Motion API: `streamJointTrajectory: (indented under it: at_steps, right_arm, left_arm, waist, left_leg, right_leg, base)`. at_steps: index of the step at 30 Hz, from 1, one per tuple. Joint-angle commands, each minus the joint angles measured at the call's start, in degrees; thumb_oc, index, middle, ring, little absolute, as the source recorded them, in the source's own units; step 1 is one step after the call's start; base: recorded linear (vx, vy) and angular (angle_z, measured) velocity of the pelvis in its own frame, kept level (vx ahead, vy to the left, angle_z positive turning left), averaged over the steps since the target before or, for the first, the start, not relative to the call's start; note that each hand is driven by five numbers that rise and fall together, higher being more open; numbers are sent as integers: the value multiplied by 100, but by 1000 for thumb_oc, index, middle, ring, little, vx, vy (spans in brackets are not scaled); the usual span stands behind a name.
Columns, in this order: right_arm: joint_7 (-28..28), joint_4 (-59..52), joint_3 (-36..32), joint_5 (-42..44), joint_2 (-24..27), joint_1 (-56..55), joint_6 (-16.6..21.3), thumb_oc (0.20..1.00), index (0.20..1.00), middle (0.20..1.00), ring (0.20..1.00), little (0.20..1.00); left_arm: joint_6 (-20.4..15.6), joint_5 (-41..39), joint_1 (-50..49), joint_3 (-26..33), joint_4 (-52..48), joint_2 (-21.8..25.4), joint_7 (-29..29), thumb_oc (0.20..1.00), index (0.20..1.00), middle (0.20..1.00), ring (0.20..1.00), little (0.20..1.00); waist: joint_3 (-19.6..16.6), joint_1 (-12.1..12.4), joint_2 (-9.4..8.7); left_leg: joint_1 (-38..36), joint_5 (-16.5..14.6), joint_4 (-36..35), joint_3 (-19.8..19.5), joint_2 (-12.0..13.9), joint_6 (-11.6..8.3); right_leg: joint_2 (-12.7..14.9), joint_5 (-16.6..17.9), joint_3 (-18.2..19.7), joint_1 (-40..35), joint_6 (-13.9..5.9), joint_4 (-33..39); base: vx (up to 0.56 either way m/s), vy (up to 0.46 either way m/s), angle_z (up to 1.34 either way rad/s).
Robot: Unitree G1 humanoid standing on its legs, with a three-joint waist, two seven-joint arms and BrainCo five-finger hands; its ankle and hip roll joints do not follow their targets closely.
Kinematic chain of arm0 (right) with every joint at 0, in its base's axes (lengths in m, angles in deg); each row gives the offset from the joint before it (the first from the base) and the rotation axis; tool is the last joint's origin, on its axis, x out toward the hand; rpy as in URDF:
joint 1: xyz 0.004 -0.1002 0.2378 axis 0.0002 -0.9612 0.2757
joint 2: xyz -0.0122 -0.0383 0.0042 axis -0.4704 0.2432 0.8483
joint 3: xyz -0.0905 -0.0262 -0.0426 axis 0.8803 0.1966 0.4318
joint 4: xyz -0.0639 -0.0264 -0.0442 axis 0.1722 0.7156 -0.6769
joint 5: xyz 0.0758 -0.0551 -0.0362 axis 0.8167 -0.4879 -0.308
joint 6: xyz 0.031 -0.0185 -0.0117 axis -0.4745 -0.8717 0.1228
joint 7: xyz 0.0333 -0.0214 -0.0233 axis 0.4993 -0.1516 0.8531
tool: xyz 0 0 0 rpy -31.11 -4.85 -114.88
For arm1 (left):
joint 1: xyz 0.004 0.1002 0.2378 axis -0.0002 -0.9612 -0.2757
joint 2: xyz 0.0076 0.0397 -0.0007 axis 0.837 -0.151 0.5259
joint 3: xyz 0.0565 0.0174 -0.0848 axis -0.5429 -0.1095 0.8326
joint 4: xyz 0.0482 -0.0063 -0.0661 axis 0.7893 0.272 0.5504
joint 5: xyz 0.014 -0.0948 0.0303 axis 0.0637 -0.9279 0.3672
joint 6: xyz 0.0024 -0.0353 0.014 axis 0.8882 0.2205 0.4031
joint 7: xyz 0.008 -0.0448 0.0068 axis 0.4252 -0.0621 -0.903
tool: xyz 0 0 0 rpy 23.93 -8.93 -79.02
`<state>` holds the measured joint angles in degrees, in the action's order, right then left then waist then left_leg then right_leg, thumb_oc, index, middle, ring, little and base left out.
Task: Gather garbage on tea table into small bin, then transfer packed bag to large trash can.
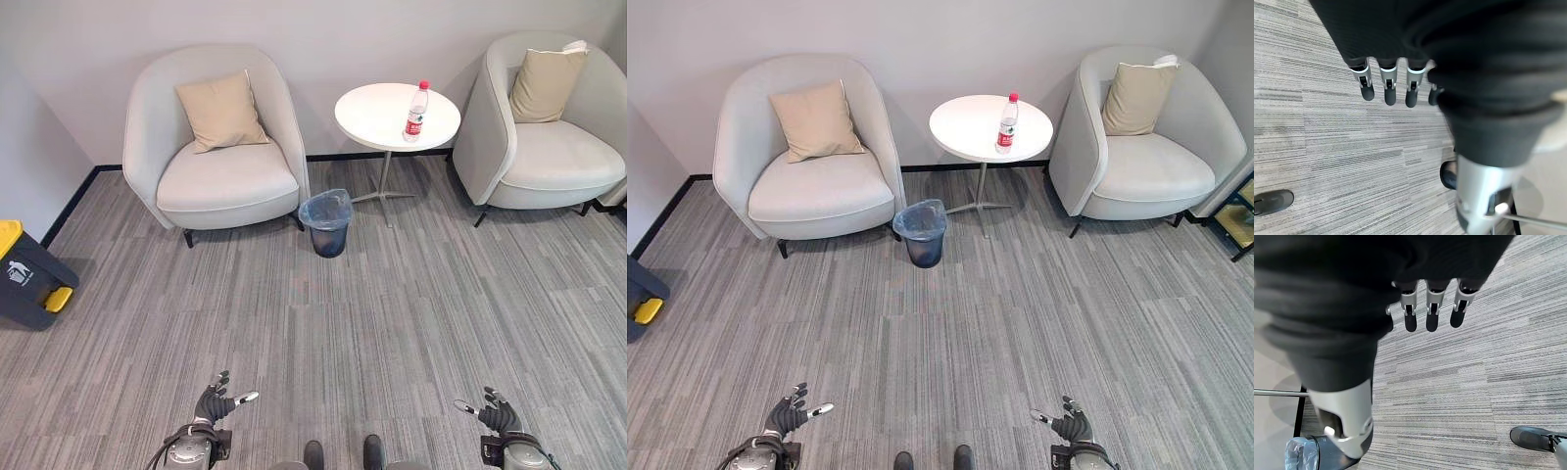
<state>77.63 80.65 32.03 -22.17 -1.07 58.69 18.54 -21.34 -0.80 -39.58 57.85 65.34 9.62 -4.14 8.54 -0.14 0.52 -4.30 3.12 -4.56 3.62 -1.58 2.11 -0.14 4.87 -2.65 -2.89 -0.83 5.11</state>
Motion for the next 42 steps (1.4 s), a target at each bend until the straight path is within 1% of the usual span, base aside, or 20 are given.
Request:
streamJointTrajectory:
  at_steps: [1,6,11,14,17,20,21,24,25,27,29,30,33,35,36,37,38,40,41,42]
  right_arm:
    - [-106,-16,-117,221,-42,204,148,1000,1000,1000,1000,1000]
    - [-125,34,-114,239,-45,250,124,1000,1000,1000,1000,1000]
    - [-176,34,-114,234,-6,385,91,1000,1000,1000,1000,1000]
    - [-174,38,-89,204,11,435,63,1000,1000,1000,1000,1000]
    - [-166,7,11,70,85,542,53,1000,1000,1000,1000,1000]
    - [-164,-99,52,10,119,593,55,1000,1000,1000,1000,1000]
    - [-161,-171,76,4,135,625,62,1000,1000,1000,1000,1000]
    - [-159,-226,116,-19,162,643,66,1000,1000,1000,1000,1000]
    - [-159,-226,116,-19,162,643,66,1000,1000,1000,1000,1000]
    - [-155,-322,144,-75,161,610,58,1000,1000,1000,1000,1000]
    - [-169,-378,134,-93,157,540,73,1000,1000,1000,1000,1000]
    - [-169,-424,123,-91,144,469,101,1000,1000,1000,1000,1000]
    - [-180,-413,105,-77,171,433,158,1000,1000,1000,1000,1000]
    - [-179,-475,100,3,172,414,201,1000,1000,1000,1000,1000]
    - [-211,-487,120,75,191,437,256,1000,1000,1000,1000,1000]
    - [-224,-466,136,82,201,446,235,1000,1000,1000,1000,1000]
    - [-224,-465,135,82,201,448,235,1000,1000,1000,1000,1000]
    - [-212,-404,140,154,223,490,225,1000,1000,1000,1000,1000]
    - [-210,-416,121,213,238,485,238,1000,1000,1000,1000,1000]
    - [-219,-489,85,247,253,445,254,1000,1000,1000,1000,1000]
  left_arm:
    - [-149,-202,243,33,103,78,-143,1000,1000,1000,1000,1000]
    - [-151,-279,263,74,97,93,-168,1000,1000,1000,1000,1000]
    - [-168,-398,236,151,67,139,-195,1000,1000,1000,1000,1000]
    - [-165,-408,233,163,80,162,-165,1000,1000,1000,1000,1000]
    - [-160,-256,257,157,88,255,-159,1000,1000,1000,1000,1000]
    - [-165,-225,229,184,69,277,-177,1000,1000,1000,1000,1000]
    - [-168,-257,223,180,57,268,-163,1000,1000,1000,1000,1000]
    - [-162,-277,250,175,110,242,-170,1000,1000,1000,1000,1000]
    - [-162,-277,250,175,110,242,-170,1000,1000,1000,1000,1000]
    - [-190,-320,305,161,110,209,-193,1000,1000,1000,1000,1000]
    - [-211,-275,335,119,138,188,-196,1000,1000,1000,1000,1000]
    - [-218,-249,310,110,126,162,-197,1000,1000,1000,1000,1000]
    - [-204,-263,302,55,187,35,-162,1000,1000,1000,1000,1000]
    - [-180,-308,340,-7,155,-5,-139,1000,1000,1000,1000,1000]
    - [-177,-343,432,-71,163,-62,-127,1000,1000,1000,1000,1000]
    - [-167,-332,486,-125,165,-64,-119,1000,1000,1000,1000,1000]
    - [-167,-332,489,-126,166,-63,-120,1000,1000,1000,1000,1000]
    - [-170,-304,593,-206,179,-77,-107,1000,1000,1000,1000,1000]
    - [-172,-260,614,-260,175,-70,-93,1000,1000,1000,1000,1000]
    - [-144,-117,619,-361,91,-28,-26,1000,1000,1000,1000,1000]
  waist:
    - [-108,-55,-180]
    - [-83,-21,-195]
    - [-9,64,-240]
    - [43,105,-262]
    - [158,118,-225]
    - [235,114,-194]
    - [278,103,-188]
    - [319,58,-174]
    - [321,57,-173]
    - [393,4,-143]
    - [374,-47,-160]
    - [340,-71,-165]
    - [225,-116,-64]
    - [210,-150,-49]
    - [280,-141,-84]
    - [327,-136,-116]
    - [328,-138,-112]
    - [390,-109,-149]
    - [427,-76,-173]
    - [410,-6,-221]
  left_leg:
    - [52,-791,332,-394,35,-264]
    - [160,-897,554,-356,-11,-242]
    - [468,-1072,952,-307,-93,-165]
    - [593,-1162,1096,-337,-175,-98]
    - [585,-1238,1139,-307,-175,-15]
    - [414,-1333,1095,-234,-141,-2]
    - [226,-1398,1030,-180,-132,-9]
    - [-53,-1485,907,-125,-85,-39]
    - [-56,-1486,906,-126,-84,-39]
    - [-307,-1548,839,-80,4,-135]
    - [-440,-1620,821,-163,14,-187]
    - [-552,-1659,800,-217,63,-232]
    - [-571,-1398,1052,-289,325,-475]
    - [-247,-917,1728,-311,463,-705]
    - [121,-529,2428,-248,573,-812]
    - [306,-440,2674,-179,638,-802]
    - [320,-452,2699,-185,644,-804]
    - [566,-621,2653,-68,597,-691]
    - [735,-790,2568,-26,544,-642]
    - [1406,-719,1614,241,323,-515]
  right_leg:
    - [439,-847,39,-228,-504,-255]
    - [470,-866,47,-192,-523,-306]
    - [553,-845,164,15,-607,-469]
    - [590,-846,252,217,-674,-713]
    - [588,-847,211,626,-802,-1430]
    - [630,-782,-31,947,-842,-1777]
    - [668,-685,-283,1075,-817,-1619]
    - [721,-493,-717,1275,-769,-1224]
    - [720,-493,-719,1271,-769,-1222]
    - [845,-372,-1212,1534,-794,-1060]
    - [850,-393,-1161,1502,-770,-1060]
    - [801,-409,-1086,1448,-695,-1096]
    - [614,-455,-1116,1244,-521,-963]
    - [498,-530,-1081,1062,-371,-815]
    - [424,-643,-1066,819,-230,-630]
    - [408,-707,-1077,716,-171,-556]
    - [402,-706,-1081,716,-168,-553]
    - [398,-792,-1058,547,-165,-435]
    - [400,-837,-1027,429,-175,-380]
    - [378,-1004,-1017,134,-245,-228]
  base:
    - [33,7,-1]
    - [20,18,-2]
    - [10,85,-12]
    - [26,131,-16]
    - [16,79,-11]
    - [125,23,-36]
    - [195,-50,-49]
    - [186,-68,-37]
    - [149,-56,-21]
    - [263,-146,-6]
    - [307,-190,-2]
    - [303,-182,21]
    - [272,-220,42]
    - [220,-274,30]
    - [198,-280,4]
    - [151,-211,-21]
    - [105,-100,-26]
    - [143,-76,-21]
    - [477,-96,-3]
    - [429,-68,25]
